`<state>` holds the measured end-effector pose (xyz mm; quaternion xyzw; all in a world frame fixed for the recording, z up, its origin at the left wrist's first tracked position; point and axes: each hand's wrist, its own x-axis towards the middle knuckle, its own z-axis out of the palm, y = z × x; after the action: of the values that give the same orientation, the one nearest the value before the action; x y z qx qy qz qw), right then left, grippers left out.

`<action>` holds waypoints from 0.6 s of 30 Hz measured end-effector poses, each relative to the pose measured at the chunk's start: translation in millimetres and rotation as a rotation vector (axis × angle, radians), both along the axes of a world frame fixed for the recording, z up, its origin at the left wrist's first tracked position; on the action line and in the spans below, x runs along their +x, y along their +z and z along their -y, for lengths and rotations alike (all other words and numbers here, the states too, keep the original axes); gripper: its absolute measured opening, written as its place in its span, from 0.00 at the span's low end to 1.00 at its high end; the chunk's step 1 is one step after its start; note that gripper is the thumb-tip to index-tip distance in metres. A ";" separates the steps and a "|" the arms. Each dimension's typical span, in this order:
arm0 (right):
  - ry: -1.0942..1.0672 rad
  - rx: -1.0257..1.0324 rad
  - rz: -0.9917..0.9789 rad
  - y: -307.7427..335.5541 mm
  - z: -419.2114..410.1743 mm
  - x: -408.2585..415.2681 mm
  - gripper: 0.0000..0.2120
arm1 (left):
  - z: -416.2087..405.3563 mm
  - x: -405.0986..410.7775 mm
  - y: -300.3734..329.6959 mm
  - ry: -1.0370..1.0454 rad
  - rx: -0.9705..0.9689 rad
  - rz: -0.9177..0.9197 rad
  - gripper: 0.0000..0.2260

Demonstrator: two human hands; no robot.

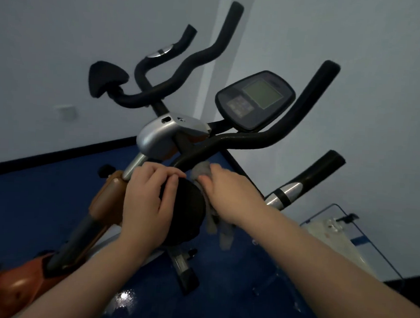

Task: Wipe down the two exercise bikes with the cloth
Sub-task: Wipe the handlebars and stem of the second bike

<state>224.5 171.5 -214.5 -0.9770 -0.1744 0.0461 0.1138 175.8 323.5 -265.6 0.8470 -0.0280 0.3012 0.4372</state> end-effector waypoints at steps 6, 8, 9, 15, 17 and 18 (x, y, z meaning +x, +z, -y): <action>0.189 -0.190 -0.083 12.1 7.7 10.3 0.15 | 3.8 -0.4 0.2 0.068 0.018 0.018 0.08; 0.106 -0.066 -0.107 9.5 -9.4 16.3 0.15 | 6.0 -2.6 3.7 0.091 0.054 0.017 0.09; 0.084 -0.023 -0.088 7.9 -13.0 15.8 0.16 | 6.4 -3.8 5.5 0.106 0.079 0.012 0.09; 0.117 -0.118 0.135 1.9 33.3 -33.3 0.14 | 7.3 -1.9 24.8 0.093 0.152 -0.123 0.11; 0.085 -0.154 0.145 4.3 32.8 -34.0 0.15 | 15.8 4.7 36.8 0.012 0.216 -0.131 0.11; 0.033 -0.167 0.156 2.6 25.4 -29.4 0.16 | 22.0 8.6 42.1 -0.029 0.234 -0.130 0.11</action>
<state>195.1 146.1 -211.9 -0.9807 -0.1943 -0.0139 0.0175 184.4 301.5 -223.4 0.9095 -0.0468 0.2337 0.3407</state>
